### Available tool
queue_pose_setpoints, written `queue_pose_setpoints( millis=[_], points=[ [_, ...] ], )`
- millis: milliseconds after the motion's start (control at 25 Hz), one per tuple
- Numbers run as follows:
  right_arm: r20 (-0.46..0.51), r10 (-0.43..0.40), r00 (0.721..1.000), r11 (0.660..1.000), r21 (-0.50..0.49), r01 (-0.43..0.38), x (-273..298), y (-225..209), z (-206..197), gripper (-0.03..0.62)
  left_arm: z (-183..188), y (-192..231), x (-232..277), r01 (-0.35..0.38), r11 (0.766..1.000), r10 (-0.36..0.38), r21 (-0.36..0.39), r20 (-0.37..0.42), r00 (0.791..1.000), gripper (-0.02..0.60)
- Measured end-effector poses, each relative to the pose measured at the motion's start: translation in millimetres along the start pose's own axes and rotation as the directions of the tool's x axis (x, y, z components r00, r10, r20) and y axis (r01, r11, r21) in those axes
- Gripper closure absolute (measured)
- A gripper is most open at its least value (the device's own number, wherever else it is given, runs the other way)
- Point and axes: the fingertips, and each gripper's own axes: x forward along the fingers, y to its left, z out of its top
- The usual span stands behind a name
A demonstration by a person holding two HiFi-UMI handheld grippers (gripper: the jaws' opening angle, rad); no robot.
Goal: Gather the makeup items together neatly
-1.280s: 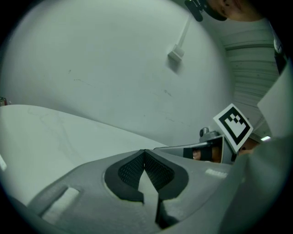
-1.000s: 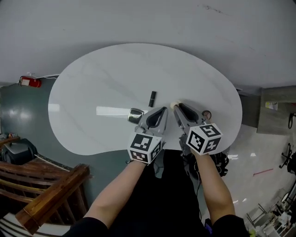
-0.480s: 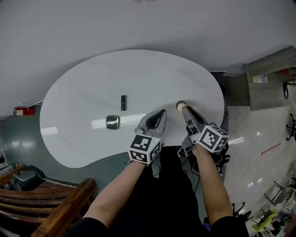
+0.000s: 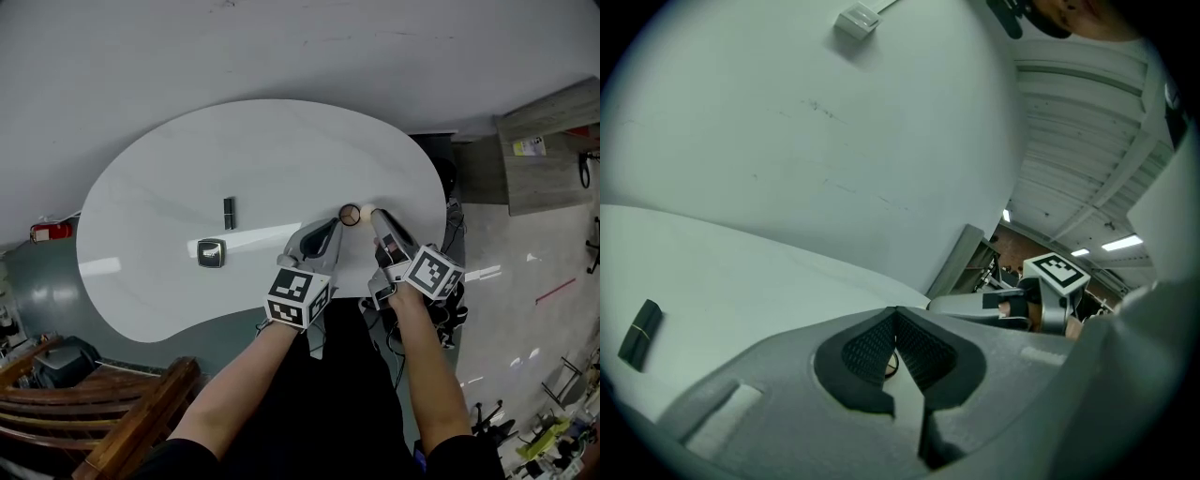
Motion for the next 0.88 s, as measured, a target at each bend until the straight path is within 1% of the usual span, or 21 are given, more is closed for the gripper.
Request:
queue_pose_setpoints(
  millis=[160,560,720,880],
  points=[
    [-0.009,0.029,1.000,0.999,0.036,-0.028,6.8,-12.3,3.4,0.499,-4.7,-1.4,11.4,-0.012,1.000,0.012,-0.003,-0.019,1.000,0.572],
    [-0.039,0.021,0.999,0.998,0.063,-0.019,13.7,-40.6,-0.2,0.494,-11.0,6.0,22.8,-0.044,0.999,0.044,-0.008,-0.042,0.998,0.572],
    [-0.030,0.054,0.998,0.995,0.090,-0.051,12.0,-41.8,-1.7,0.489,-11.4,9.0,23.7,-0.051,0.999,0.050,-0.010,-0.044,0.998,0.572],
    [-0.032,0.062,0.998,0.992,0.108,-0.058,9.0,-43.2,-5.0,0.460,-11.5,10.5,22.5,-0.052,0.999,0.051,-0.009,-0.043,0.998,0.572]
  ],
)
